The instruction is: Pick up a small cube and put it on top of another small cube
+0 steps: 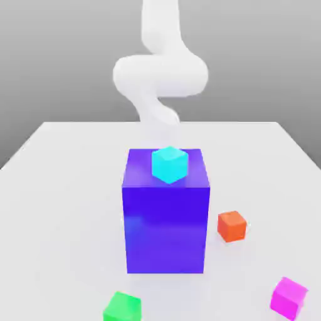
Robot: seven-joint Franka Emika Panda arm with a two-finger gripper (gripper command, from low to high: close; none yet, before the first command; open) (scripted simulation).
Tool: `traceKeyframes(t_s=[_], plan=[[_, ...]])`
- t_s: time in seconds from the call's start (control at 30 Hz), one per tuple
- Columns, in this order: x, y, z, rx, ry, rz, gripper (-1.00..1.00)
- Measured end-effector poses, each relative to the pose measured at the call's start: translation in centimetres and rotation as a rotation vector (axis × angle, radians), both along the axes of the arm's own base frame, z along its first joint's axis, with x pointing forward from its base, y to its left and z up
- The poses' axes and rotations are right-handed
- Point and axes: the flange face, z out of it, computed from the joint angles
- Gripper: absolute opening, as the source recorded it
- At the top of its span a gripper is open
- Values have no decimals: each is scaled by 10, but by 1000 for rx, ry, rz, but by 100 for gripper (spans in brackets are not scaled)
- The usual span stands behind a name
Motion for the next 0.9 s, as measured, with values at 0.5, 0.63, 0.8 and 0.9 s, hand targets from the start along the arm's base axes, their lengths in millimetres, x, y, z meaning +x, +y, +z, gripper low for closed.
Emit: traceKeyframes(t_s=[0.5,0.63,0.8,0.9], plan=[[120,120,-235,-194,369,362,0],[122,159,-307,-236,461,484,0],[112,194,-398,-274,577,617,0],[97,214,-452,-292,646,703,0]])
